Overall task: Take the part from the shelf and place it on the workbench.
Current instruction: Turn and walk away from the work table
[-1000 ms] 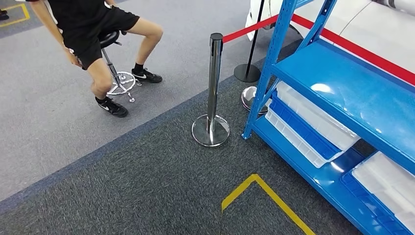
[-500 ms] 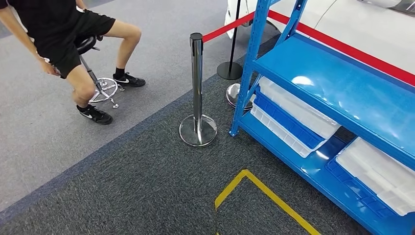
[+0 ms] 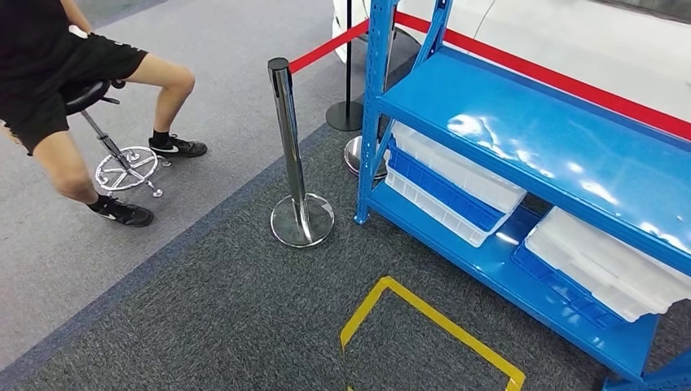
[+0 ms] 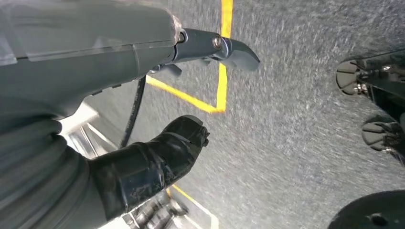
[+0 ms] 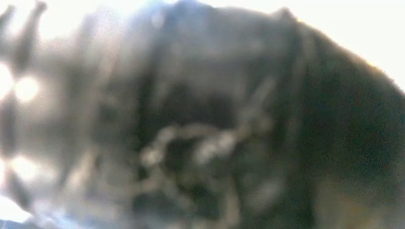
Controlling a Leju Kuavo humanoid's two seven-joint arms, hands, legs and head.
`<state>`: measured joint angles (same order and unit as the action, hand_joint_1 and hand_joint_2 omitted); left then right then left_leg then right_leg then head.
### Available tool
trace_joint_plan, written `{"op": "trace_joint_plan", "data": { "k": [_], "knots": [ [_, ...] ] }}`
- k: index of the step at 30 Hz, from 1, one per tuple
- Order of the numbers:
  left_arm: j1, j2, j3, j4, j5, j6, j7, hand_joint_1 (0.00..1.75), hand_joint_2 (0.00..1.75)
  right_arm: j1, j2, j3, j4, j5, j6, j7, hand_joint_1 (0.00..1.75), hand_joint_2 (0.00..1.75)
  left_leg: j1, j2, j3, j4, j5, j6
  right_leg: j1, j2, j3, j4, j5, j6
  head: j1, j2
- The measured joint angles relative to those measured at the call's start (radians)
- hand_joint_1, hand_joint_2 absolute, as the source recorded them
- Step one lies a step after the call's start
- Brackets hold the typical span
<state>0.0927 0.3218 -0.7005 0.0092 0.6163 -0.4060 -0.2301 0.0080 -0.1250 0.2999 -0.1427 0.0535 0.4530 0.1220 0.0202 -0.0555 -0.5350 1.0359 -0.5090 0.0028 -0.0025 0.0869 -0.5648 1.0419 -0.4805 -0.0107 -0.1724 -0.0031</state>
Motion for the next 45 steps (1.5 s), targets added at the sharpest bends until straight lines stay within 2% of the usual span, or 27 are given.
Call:
{"op": "trace_joint_plan", "data": {
  "k": [2,4,7,9,10,11,12,14,15,18,20,22,24,25,26,28,29,31,33,34,36,38,39,40,41,43,45],
  "knots": [
    [-0.016,0.000,-0.018,0.000,-0.016,-0.009,0.014,0.00,1.75,0.000,0.002,0.004,0.000,0.001,0.002,0.001,0.00,0.00,-0.002,0.012,0.002,-0.006,0.003,0.005,-0.002,0.014,-0.005,-0.001,0.004,0.012,0.000,0.000],
    [-0.032,0.000,-0.033,0.000,-0.023,-0.014,0.026,0.00,1.75,0.001,0.005,0.006,0.000,-0.001,0.002,0.004,0.00,0.00,0.001,0.032,0.008,-0.017,0.010,0.016,-0.002,-0.006,-0.015,0.020,-0.011,0.023,0.000,0.000],
    [-0.044,0.000,-0.053,0.000,-0.035,-0.016,0.032,0.00,1.75,-0.003,0.007,0.006,0.000,-0.009,-0.011,0.014,0.00,0.00,0.002,0.065,0.010,-0.025,0.014,0.026,-0.005,-0.068,-0.087,0.173,-0.096,0.037,0.001,0.000],
    [-0.056,0.000,-0.070,0.000,-0.053,-0.008,0.037,0.00,1.75,-0.004,0.010,0.006,0.000,-0.021,-0.024,0.022,0.00,0.00,0.002,0.087,0.010,-0.024,0.011,0.027,-0.009,-0.079,-0.130,0.259,-0.120,0.043,0.001,0.000],
    [-0.063,0.000,-0.081,0.000,-0.063,-0.001,0.040,0.00,1.75,-0.004,0.012,0.005,0.000,-0.028,-0.031,0.027,0.00,0.00,0.002,0.096,0.012,-0.024,0.010,0.026,-0.011,-0.082,-0.126,0.251,-0.103,0.045,0.001,0.000],
    [-0.072,0.000,-0.094,0.000,-0.074,0.005,0.043,0.00,1.75,-0.004,0.014,0.003,0.000,-0.036,-0.037,0.031,0.00,0.00,0.002,0.105,0.015,-0.023,0.007,0.024,-0.013,-0.088,-0.103,0.205,-0.072,0.045,0.001,0.000],
    [-0.080,0.000,-0.107,0.000,-0.083,0.010,0.045,0.00,1.75,-0.004,0.016,0.001,0.000,-0.041,-0.042,0.036,0.00,0.00,0.001,0.114,0.019,-0.023,0.004,0.021,-0.013,-0.103,-0.067,0.135,-0.037,0.043,0.001,0.000],
    [-0.092,0.002,-0.128,0.000,-0.091,0.014,0.048,0.00,1.75,-0.005,0.020,-0.005,0.000,-0.048,-0.046,0.038,0.00,0.00,-0.003,0.129,0.026,-0.021,-0.004,0.012,-0.008,-0.133,-0.012,0.025,0.002,0.032,0.001,0.000],
    [-0.096,0.003,-0.136,0.000,-0.093,0.014,0.048,0.00,1.75,-0.006,0.022,-0.008,0.000,-0.049,-0.046,0.038,0.00,0.00,-0.006,0.136,0.029,-0.022,-0.007,0.006,-0.005,-0.140,-0.003,0.002,0.005,0.025,0.001,0.000],
    [-0.111,0.005,-0.152,0.000,-0.096,0.017,0.049,0.00,1.75,-0.006,0.027,-0.011,0.000,-0.054,-0.046,0.039,0.00,0.00,-0.006,0.150,0.041,-0.025,-0.013,-0.009,-0.005,-0.117,-0.004,-0.007,0.008,0.006,0.000,0.000],
    [-0.118,0.006,-0.163,0.000,-0.103,0.020,0.048,0.00,1.75,-0.007,0.031,-0.014,0.000,-0.057,-0.045,0.043,0.00,0.00,-0.003,0.117,0.025,0.020,-0.047,-0.018,-0.010,-0.101,0.000,-0.015,0.013,-0.006,0.000,0.000],
    [-0.123,0.006,-0.177,0.000,-0.111,0.023,0.046,0.00,1.75,-0.008,0.035,-0.017,0.000,-0.059,-0.041,0.050,0.00,0.00,-0.001,0.076,-0.033,0.139,-0.110,-0.021,-0.008,-0.088,0.001,-0.017,0.014,-0.014,0.000,0.000],
    [-0.131,0.006,-0.192,0.000,-0.119,0.023,0.046,0.00,1.75,-0.010,0.038,-0.020,0.000,-0.064,-0.035,0.054,0.00,0.00,-0.001,0.065,-0.089,0.245,-0.139,-0.022,-0.004,-0.073,0.002,-0.016,0.013,-0.017,0.000,0.000],
    [-0.136,0.006,-0.200,0.000,-0.124,0.023,0.046,0.00,1.75,-0.010,0.039,-0.022,0.000,-0.068,-0.032,0.054,0.00,0.00,-0.001,0.063,-0.097,0.249,-0.123,-0.021,-0.003,-0.064,0.003,-0.015,0.012,-0.018,0.000,0.000],
    [-0.141,0.006,-0.209,0.000,-0.129,0.022,0.046,0.00,1.75,-0.010,0.041,-0.025,-0.001,-0.074,-0.030,0.054,0.00,0.00,-0.001,0.062,-0.086,0.213,-0.088,-0.019,-0.002,-0.055,0.005,-0.013,0.010,-0.019,0.000,0.000],
    [-0.149,0.008,-0.225,0.000,-0.137,0.023,0.046,0.00,1.75,-0.010,0.045,-0.033,-0.001,-0.085,-0.028,0.052,0.00,0.00,-0.002,0.044,-0.037,0.086,-0.013,-0.012,0.000,-0.039,0.008,-0.008,0.006,-0.016,0.000,0.000],
    [-0.153,0.009,-0.233,0.000,-0.140,0.024,0.046,0.00,1.75,-0.010,0.047,-0.037,-0.002,-0.089,-0.028,0.052,0.00,0.00,-0.002,0.033,-0.018,0.035,0.006,-0.008,0.001,-0.032,0.006,-0.004,0.004,-0.012,0.000,0.000],
    [-0.161,0.011,-0.246,0.000,-0.144,0.025,0.046,0.00,1.75,-0.012,0.049,-0.042,-0.003,-0.093,-0.028,0.052,0.00,0.00,-0.006,0.020,-0.006,-0.003,0.008,-0.002,0.000,-0.020,0.000,0.000,0.004,-0.003,0.000,0.000],
    [-0.170,0.011,-0.254,0.000,-0.144,0.025,0.046,0.00,1.75,-0.011,0.049,-0.045,-0.004,-0.094,-0.028,0.052,0.00,0.00,-0.005,0.030,-0.002,-0.011,0.013,0.007,-0.001,-0.015,-0.003,0.000,0.006,0.009,0.000,0.000],
    [-0.173,0.011,-0.258,0.000,-0.145,0.025,0.045,0.00,1.75,-0.011,0.049,-0.046,-0.004,-0.094,-0.028,0.052,0.00,0.00,-0.003,0.037,0.001,-0.016,0.016,0.014,-0.001,-0.025,-0.006,0.008,-0.001,0.015,0.000,0.000],
    [-0.174,0.011,-0.267,0.000,-0.145,0.025,0.045,0.00,1.75,-0.011,0.049,-0.050,-0.004,-0.095,-0.028,0.052,0.00,0.00,0.001,0.053,0.005,-0.025,0.022,0.024,-0.001,-0.057,-0.038,0.079,-0.047,0.024,0.000,0.000],
    [-0.173,0.011,-0.276,0.000,-0.147,0.026,0.046,0.00,1.75,-0.012,0.049,-0.053,-0.005,-0.095,-0.029,0.052,0.00,0.00,-0.001,0.069,0.004,-0.025,0.021,0.028,-0.005,-0.075,-0.100,0.204,-0.107,0.031,0.000,0.000],
    [-0.173,0.011,-0.279,0.000,-0.148,0.027,0.046,0.00,1.75,-0.011,0.049,-0.054,-0.005,-0.096,-0.031,0.053,0.00,0.00,-0.001,0.077,0.004,-0.025,0.020,0.029,-0.007,-0.077,-0.124,0.250,-0.119,0.033,0.000,0.000],
    [-0.174,0.011,-0.283,0.000,-0.148,0.028,0.046,0.00,1.75,-0.011,0.049,-0.055,-0.005,-0.096,-0.033,0.053,0.00,0.00,-0.001,0.084,0.005,-0.024,0.019,0.029,-0.009,-0.078,-0.133,0.264,-0.113,0.035,0.001,0.000],
    [-0.176,0.010,-0.288,0.000,-0.148,0.029,0.047,0.00,1.75,-0.011,0.049,-0.056,-0.005,-0.097,-0.037,0.054,0.00,0.00,-0.001,0.091,0.007,-0.024,0.017,0.028,-0.011,-0.081,-0.123,0.241,-0.088,0.036,0.001,0.000],
    [-0.180,0.010,-0.296,0.000,-0.146,0.028,0.048,0.00,1.75,-0.011,0.049,-0.058,-0.005,-0.097,-0.041,0.055,0.00,0.00,-0.001,0.103,0.014,-0.023,0.011,0.023,-0.011,-0.106,-0.060,0.112,-0.021,0.031,0.001,0.000],
    [-0.183,0.009,-0.301,0.000,-0.141,0.027,0.049,0.00,1.75,-0.011,0.050,-0.060,-0.006,-0.097,-0.041,0.054,0.00,0.00,-0.005,0.115,0.020,-0.021,0.005,0.013,-0.004,-0.132,-0.015,0.012,0.012,0.020,0.000,0.000]
  ]
}}
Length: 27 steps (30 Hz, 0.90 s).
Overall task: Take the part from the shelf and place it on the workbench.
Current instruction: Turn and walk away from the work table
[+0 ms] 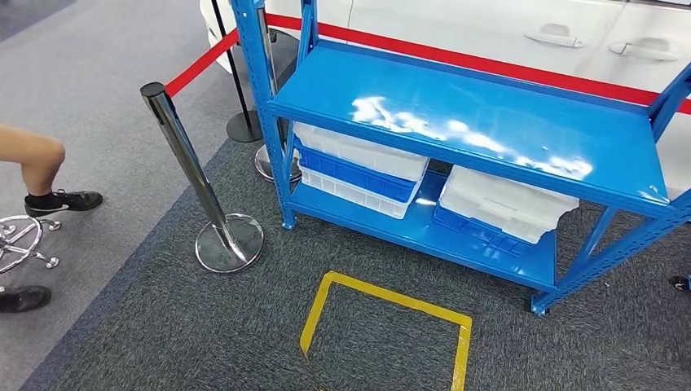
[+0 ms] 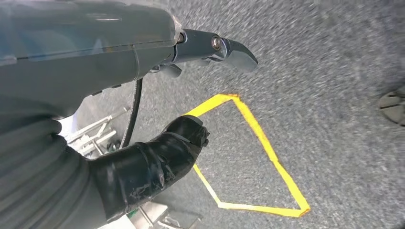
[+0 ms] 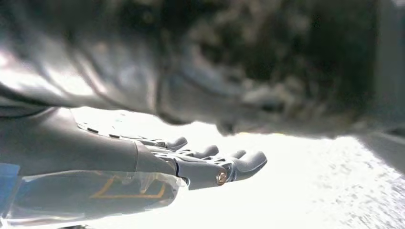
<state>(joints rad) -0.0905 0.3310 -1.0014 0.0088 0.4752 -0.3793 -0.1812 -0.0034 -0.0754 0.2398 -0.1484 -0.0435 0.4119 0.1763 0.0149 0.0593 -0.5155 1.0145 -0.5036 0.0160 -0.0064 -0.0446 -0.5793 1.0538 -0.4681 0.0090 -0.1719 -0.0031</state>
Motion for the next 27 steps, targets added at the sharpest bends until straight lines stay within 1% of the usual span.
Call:
{"op": "trace_joint_plan", "data": {
  "k": [1,2,3,4,5,6,7,8,9,10,11,12,13,14,15,16,18,19,20,23,25,27],
  "knots": [
    [-0.001,0.000,-0.002,0.000,0.003,-0.001,0.000,0.00,1.75,0.000,0.000,-0.001,0.000,0.000,0.000,0.000,0.00,0.00,-0.002,0.006,0.002,-0.001,-0.002,-0.005,0.004,-0.003,0.005,-0.016,0.000,-0.005,0.000,0.000],
    [-0.002,0.000,-0.004,0.000,0.006,-0.002,0.000,0.00,1.75,-0.001,0.000,-0.001,-0.001,0.000,0.000,-0.001,0.00,0.00,-0.004,0.013,0.005,-0.003,-0.002,-0.011,0.006,0.005,0.003,-0.017,0.002,-0.009,0.000,0.000],
    [-0.003,0.000,-0.005,0.000,0.008,-0.002,-0.001,0.00,1.75,-0.001,0.001,-0.001,-0.001,0.000,0.000,-0.001,0.00,0.00,-0.003,0.018,0.007,-0.005,-0.004,-0.017,0.003,0.015,0.004,-0.021,0.005,-0.015,0.000,0.000],
    [-0.004,0.000,-0.006,0.000,0.011,-0.002,-0.001,0.00,1.75,0.000,0.002,-0.001,-0.001,0.001,-0.001,-0.001,0.00,0.00,-0.002,0.014,0.008,-0.001,-0.010,-0.021,0.001,0.023,0.006,-0.027,0.009,-0.021,0.000,0.000],
    [-0.004,0.000,-0.008,0.000,0.013,-0.002,-0.002,0.00,1.75,0.000,0.004,-0.001,-0.001,0.003,-0.003,-0.001,0.00,0.00,0.000,0.003,0.001,0.018,-0.026,-0.025,-0.002,0.031,0.009,-0.033,0.013,-0.028,0.000,0.000],
    [-0.003,0.000,-0.011,0.000,0.015,-0.002,-0.002,0.00,1.75,0.000,0.005,-0.001,-0.001,0.005,-0.004,-0.001,0.00,0.00,0.001,-0.014,-0.016,0.059,-0.053,-0.028,-0.005,0.039,0.011,-0.038,0.016,-0.033,0.000,0.000],
    [-0.003,0.000,-0.014,0.000,0.017,-0.001,-0.001,0.00,1.75,0.000,0.007,-0.001,-0.001,0.007,-0.006,-0.001,0.00,0.00,0.002,-0.032,-0.044,0.118,-0.086,-0.030,-0.004,0.046,0.011,-0.039,0.017,-0.035,0.000,0.000],
    [-0.002,0.000,-0.017,0.000,0.017,-0.001,0.000,0.00,1.75,0.000,0.007,-0.001,-0.001,0.009,-0.009,0.000,0.00,0.00,0.003,-0.043,-0.078,0.186,-0.117,-0.032,-0.003,0.054,0.009,-0.038,0.017,-0.037,0.000,0.000],
    [-0.001,0.000,-0.019,0.000,0.019,0.000,0.002,0.00,1.75,0.000,0.007,-0.001,-0.001,0.009,-0.017,0.004,0.00,0.00,0.003,-0.048,-0.107,0.242,-0.135,-0.033,-0.002,0.064,0.007,-0.035,0.017,-0.038,0.000,0.000],
    [-0.001,0.000,-0.021,0.000,0.022,0.000,0.005,0.00,1.75,0.001,0.008,-0.001,-0.001,0.007,-0.029,0.012,0.00,0.00,0.003,-0.050,-0.123,0.269,-0.133,-0.033,-0.001,0.071,0.006,-0.033,0.016,-0.039,0.000,0.000],
    [0.000,0.000,-0.022,0.000,0.027,0.000,0.010,0.00,1.75,0.001,0.010,-0.002,-0.001,0.001,-0.048,0.022,0.00,0.00,0.003,-0.050,-0.120,0.255,-0.110,-0.032,0.000,0.078,0.005,-0.030,0.014,-0.039,0.000,0.000],
    [0.001,0.000,-0.022,0.000,0.034,0.001,0.014,0.00,1.75,0.001,0.012,-0.004,-0.001,-0.007,-0.069,0.033,0.00,0.00,0.003,-0.051,-0.100,0.206,-0.073,-0.030,0.000,0.085,0.006,-0.026,0.013,-0.039,0.000,0.000],
    [0.001,0.000,-0.023,0.000,0.042,0.003,0.018,0.00,1.75,0.002,0.015,-0.008,-0.001,-0.017,-0.090,0.043,0.00,0.00,0.003,-0.054,-0.072,0.137,-0.037,-0.027,0.000,0.089,0.006,-0.022,0.010,-0.038,0.000,0.000],
    [0.001,0.000,-0.023,0.000,0.048,0.005,0.020,0.00,1.75,0.003,0.018,-0.013,-0.001,-0.025,-0.108,0.049,0.00,0.00,0.001,-0.058,-0.047,0.076,-0.012,-0.024,0.002,0.093,0.005,-0.017,0.007,-0.035,0.000,0.000],
    [0.001,0.000,-0.023,0.000,0.050,0.007,0.022,0.00,1.75,0.004,0.020,-0.019,-0.001,-0.030,-0.121,0.054,0.00,0.44,-0.001,-0.062,-0.032,0.035,0.002,-0.020,0.003,0.097,0.003,-0.014,0.006,-0.030,0.000,0.000],
    [0.001,-0.001,-0.025,0.000,0.050,0.008,0.022,0.00,1.75,0.004,0.022,-0.022,-0.001,-0.032,-0.132,0.057,0.00,0.87,-0.002,-0.065,-0.026,0.014,0.005,-0.018,0.006,0.098,0.000,-0.010,0.002,-0.030,0.000,0.000],
    [0.001,-0.003,-0.034,0.000,0.044,0.009,0.023,0.00,1.75,0.004,0.023,-0.026,-0.001,-0.030,-0.151,0.063,0.00,1.75,-0.003,-0.065,-0.026,0.009,0.007,-0.016,0.009,0.097,-0.001,-0.009,0.001,-0.039,0.000,0.000],
    [0.001,-0.004,-0.041,0.000,0.041,0.008,0.024,0.00,1.75,0.004,0.024,-0.026,-0.001,-0.029,-0.160,0.067,0.00,1.75,-0.003,-0.065,-0.025,0.008,0.008,-0.016,0.009,0.096,0.000,-0.009,0.000,-0.045,0.000,0.000],
    [0.002,-0.007,-0.046,0.000,0.038,0.006,0.026,0.00,1.75,0.004,0.025,-0.027,-0.001,-0.028,-0.166,0.070,0.00,1.75,-0.005,-0.065,-0.024,0.008,0.008,-0.015,0.008,0.096,0.002,-0.011,0.002,-0.047,0.000,0.000],
    [0.014,-0.026,-0.022,-0.012,0.018,0.011,0.033,0.00,1.75,0.009,0.032,-0.037,-0.006,-0.021,-0.185,0.071,0.00,1.75,-0.007,-0.066,-0.023,0.008,0.008,-0.011,0.007,0.096,0.005,-0.016,0.005,-0.042,0.000,0.000],
    [0.027,-0.042,0.018,-0.028,-0.006,0.026,0.039,0.00,1.75,0.014,0.034,-0.048,-0.013,-0.016,-0.199,0.064,0.00,1.75,-0.008,-0.066,-0.023,0.009,0.007,-0.007,0.006,0.096,0.006,-0.018,0.005,-0.041,0.000,0.000],
    [0.039,-0.061,0.062,-0.045,-0.033,0.046,0.047,0.00,1.75,0.020,0.036,-0.057,-0.023,-0.012,-0.211,0.051,0.00,1.75,-0.009,-0.066,-0.023,0.009,0.007,-0.005,0.005,0.096,0.007,-0.019,0.005,-0.038,0.000,0.000]
  ]
}}
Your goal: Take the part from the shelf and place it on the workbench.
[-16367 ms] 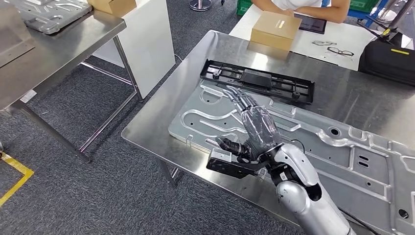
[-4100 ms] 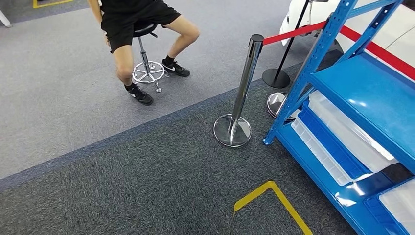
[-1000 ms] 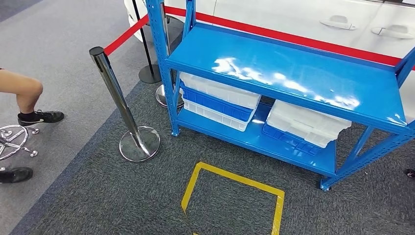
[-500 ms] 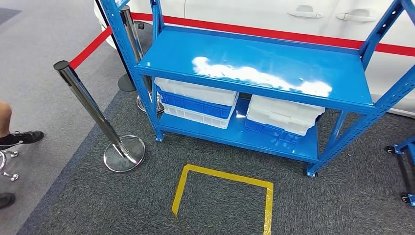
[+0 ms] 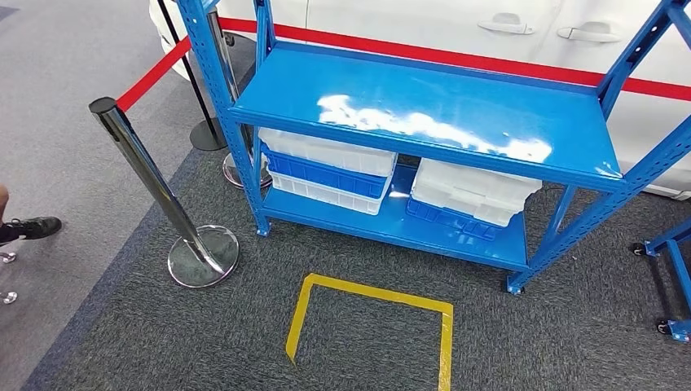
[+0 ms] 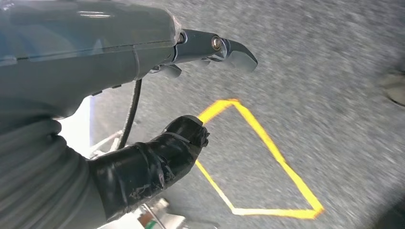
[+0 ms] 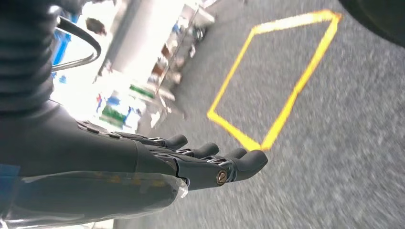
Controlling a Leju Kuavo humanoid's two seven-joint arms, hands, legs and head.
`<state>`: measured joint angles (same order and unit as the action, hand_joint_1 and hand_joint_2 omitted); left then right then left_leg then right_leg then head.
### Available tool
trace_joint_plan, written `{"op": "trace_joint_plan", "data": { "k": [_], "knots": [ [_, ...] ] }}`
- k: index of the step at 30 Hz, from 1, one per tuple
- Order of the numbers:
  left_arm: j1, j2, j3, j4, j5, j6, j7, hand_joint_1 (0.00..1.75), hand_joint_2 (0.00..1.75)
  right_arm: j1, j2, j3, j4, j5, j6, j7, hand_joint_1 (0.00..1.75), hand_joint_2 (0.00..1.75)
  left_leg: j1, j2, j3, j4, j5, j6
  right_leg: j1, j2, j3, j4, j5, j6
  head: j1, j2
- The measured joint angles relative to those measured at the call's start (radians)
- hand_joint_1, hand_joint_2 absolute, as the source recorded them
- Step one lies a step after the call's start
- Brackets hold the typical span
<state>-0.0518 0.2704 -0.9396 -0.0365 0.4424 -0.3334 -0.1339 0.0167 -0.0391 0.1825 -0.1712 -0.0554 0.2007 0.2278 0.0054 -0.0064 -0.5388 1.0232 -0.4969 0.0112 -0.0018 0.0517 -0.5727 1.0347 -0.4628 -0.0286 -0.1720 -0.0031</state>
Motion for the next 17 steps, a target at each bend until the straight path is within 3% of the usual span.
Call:
{"op": "trace_joint_plan", "data": {
  "k": [4,8,12,17],
  "knots": [
    [0.022,-0.037,0.103,-0.040,-0.056,0.042,0.016,0.00,1.75,0.015,0.005,-0.021,-0.024,0.005,-0.025,-0.030,0.00,1.75,-0.002,0.000,0.000,0.000,-0.002,0.004,-0.003,0.000,0.002,-0.002,-0.001,0.019,0.000,0.000],
    [0.043,-0.067,0.213,-0.079,-0.111,0.083,0.032,0.00,1.75,0.028,0.009,-0.040,-0.048,0.014,-0.050,-0.058,0.00,1.75,-0.002,0.000,0.000,0.000,-0.003,0.005,-0.004,0.000,0.002,-0.002,-0.002,0.027,0.000,0.000],
    [0.070,-0.097,0.326,-0.120,-0.166,0.125,0.049,0.00,0.00,0.042,0.014,-0.059,-0.072,0.020,-0.076,-0.087,0.00,0.00,-0.002,0.000,0.000,0.000,-0.003,0.005,-0.003,0.000,0.001,-0.002,-0.003,0.029,0.000,0.000],
    [0.099,-0.135,0.452,-0.167,-0.227,0.171,0.067,0.00,0.00,0.060,0.017,-0.081,-0.101,0.027,-0.104,-0.119,0.00,0.00,-0.001,0.000,0.000,0.000,-0.004,0.004,-0.001,0.000,0.001,-0.001,-0.004,0.028,0.000,0.000]
  ]
}}
